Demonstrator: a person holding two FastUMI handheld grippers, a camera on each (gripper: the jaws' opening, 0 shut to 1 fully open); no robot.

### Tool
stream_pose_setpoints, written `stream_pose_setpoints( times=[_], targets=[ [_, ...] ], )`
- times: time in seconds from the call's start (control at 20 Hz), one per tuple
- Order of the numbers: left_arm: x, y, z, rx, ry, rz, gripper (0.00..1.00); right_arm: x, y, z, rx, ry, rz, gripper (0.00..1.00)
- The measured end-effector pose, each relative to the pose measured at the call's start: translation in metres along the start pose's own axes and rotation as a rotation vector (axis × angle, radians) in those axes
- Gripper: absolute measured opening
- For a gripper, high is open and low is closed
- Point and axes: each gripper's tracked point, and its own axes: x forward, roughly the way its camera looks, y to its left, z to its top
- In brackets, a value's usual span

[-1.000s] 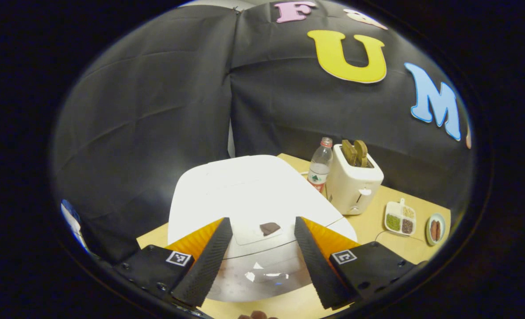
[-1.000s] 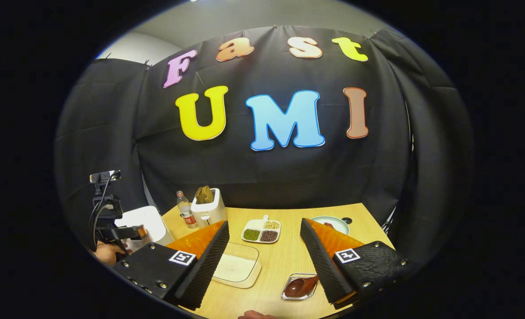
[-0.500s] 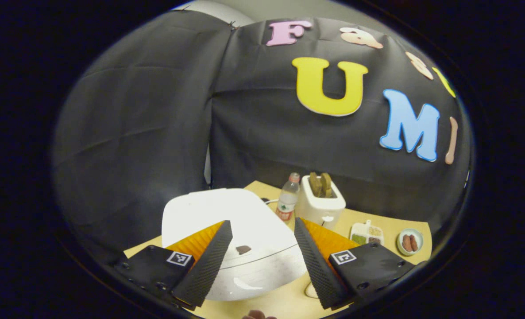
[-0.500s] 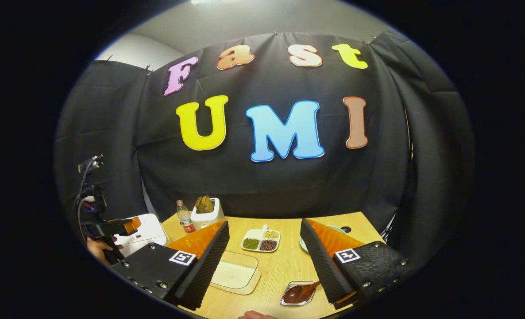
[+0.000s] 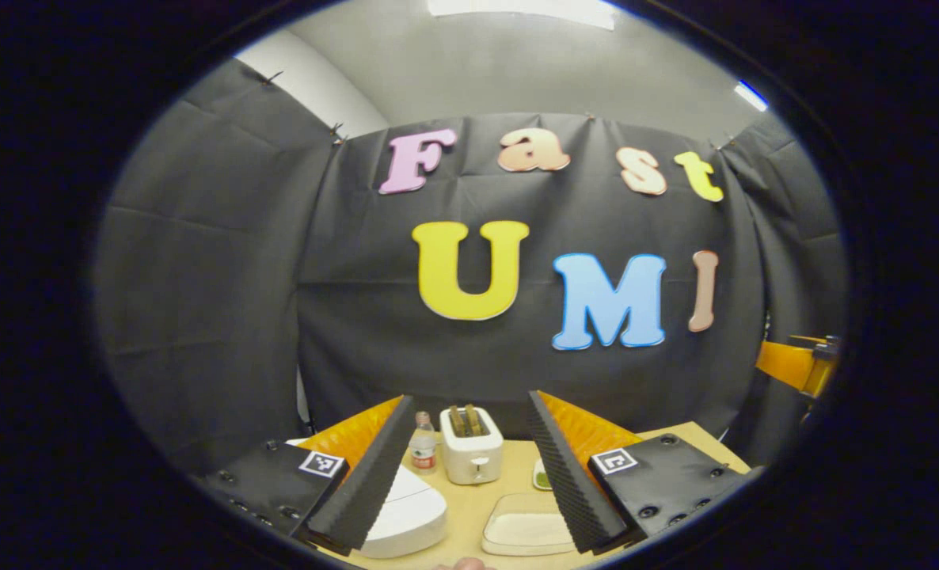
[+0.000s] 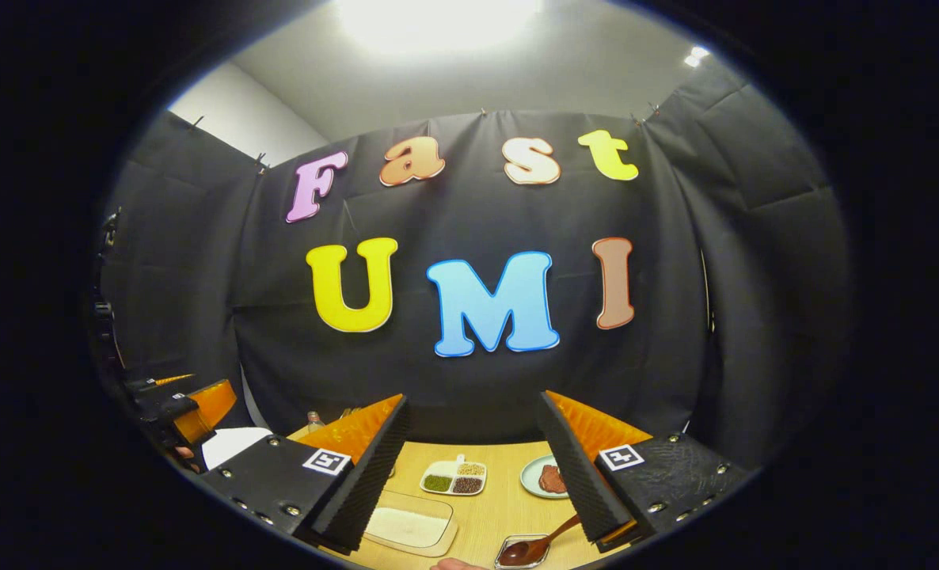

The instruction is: Close the left gripper, press the button to open the rice cooker; take a wooden spoon from the chopstick holder with the right hand, scoop a spoonful of rice and pour it into the rice cooker, then put the wooden spoon back into the chopstick holder.

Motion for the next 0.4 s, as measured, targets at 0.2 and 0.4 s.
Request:
stream_pose_setpoints(
  times=[0.2, 0.4],
  targets=[
    [-0.013, -0.023, 0.004, 0.024, 0.004, -0.076, 0.98, -0.008, 0.009, -0.002, -0.017, 0.004, 0.01, 0.98],
    [-0.018, -0.028, 0.004, 0.003, 0.015, -0.082, 0.99, -0.013, 0.012, -0.008, -0.039, 0.025, 0.006, 0.98]
  ],
)
